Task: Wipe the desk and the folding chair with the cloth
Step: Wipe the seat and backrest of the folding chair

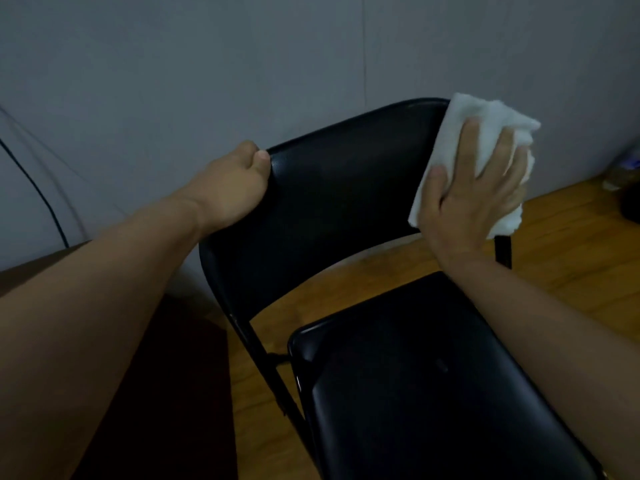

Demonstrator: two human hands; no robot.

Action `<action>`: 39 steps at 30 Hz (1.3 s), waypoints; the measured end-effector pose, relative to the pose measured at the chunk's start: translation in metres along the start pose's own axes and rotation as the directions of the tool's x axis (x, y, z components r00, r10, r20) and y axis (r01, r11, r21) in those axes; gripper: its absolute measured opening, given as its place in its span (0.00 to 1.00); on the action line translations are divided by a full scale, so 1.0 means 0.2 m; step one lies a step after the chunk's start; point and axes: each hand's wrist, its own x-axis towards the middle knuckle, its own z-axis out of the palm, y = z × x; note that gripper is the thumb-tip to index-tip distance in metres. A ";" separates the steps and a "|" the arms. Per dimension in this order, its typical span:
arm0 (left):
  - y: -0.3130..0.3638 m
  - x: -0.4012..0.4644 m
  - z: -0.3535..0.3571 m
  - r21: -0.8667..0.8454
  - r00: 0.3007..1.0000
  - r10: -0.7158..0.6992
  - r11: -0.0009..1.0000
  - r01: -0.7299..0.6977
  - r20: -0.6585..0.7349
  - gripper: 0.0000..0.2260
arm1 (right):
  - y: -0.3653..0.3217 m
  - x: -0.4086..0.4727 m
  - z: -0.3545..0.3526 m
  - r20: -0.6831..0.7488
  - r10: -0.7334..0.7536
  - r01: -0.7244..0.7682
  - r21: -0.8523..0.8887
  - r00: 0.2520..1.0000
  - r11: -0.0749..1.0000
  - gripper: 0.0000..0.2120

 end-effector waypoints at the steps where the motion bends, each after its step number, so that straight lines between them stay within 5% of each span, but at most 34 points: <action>1: 0.00 0.00 0.00 -0.003 1.000 0.007 1.000 -0.007 -0.004 0.16 | -0.02 -0.08 0.02 0.015 -0.052 0.052 0.017 0.999 0.999 0.31; 6: -0.01 0.00 0.01 0.020 1.000 0.020 1.000 -0.019 -0.021 0.15 | -0.41 -0.58 0.06 0.113 -0.524 0.506 0.156 0.844 0.848 0.35; 12: 0.00 0.00 0.00 -0.010 1.000 0.015 1.000 -0.015 0.020 0.14 | -0.79 -0.90 0.03 0.034 -0.754 0.717 0.285 0.656 0.636 0.28; 19: 0.02 0.01 0.01 -0.027 1.000 0.017 0.999 -0.017 -0.006 0.15 | -0.76 -0.69 -0.03 -0.073 -0.952 0.948 0.135 0.298 0.287 0.23; 21: 0.03 0.00 0.01 -0.026 1.000 0.001 1.000 -0.001 -0.017 0.18 | -0.69 -0.55 -0.04 -0.083 -0.965 0.968 0.051 0.250 0.247 0.21; 25: 0.03 0.01 0.00 0.004 1.000 -0.024 1.000 0.024 -0.016 0.20 | -0.48 -0.20 -0.06 0.015 -0.890 0.884 -0.123 0.456 0.451 0.23; 28: 0.01 0.02 -0.01 -0.020 1.000 -0.007 1.000 0.008 0.024 0.19 | -0.34 0.07 -0.13 0.191 -0.689 0.714 -0.135 0.699 0.687 0.29; 30: 0.01 0.01 -0.01 -0.046 0.999 -0.005 0.999 0.007 0.042 0.19 | -0.32 0.21 -0.17 0.189 -0.590 0.615 -0.118 0.785 0.780 0.28; 34: 0.02 -0.02 -0.01 -0.061 1.000 0.009 0.998 -0.008 0.021 0.15 | -0.42 0.35 -0.19 0.217 -0.489 0.517 -0.095 0.845 0.851 0.24; 39: 0.04 -0.06 -0.01 -0.035 1.000 0.020 0.999 -0.021 -0.023 0.18 | -0.51 0.34 -0.20 0.333 -0.517 0.551 -0.008 0.788 0.835 0.30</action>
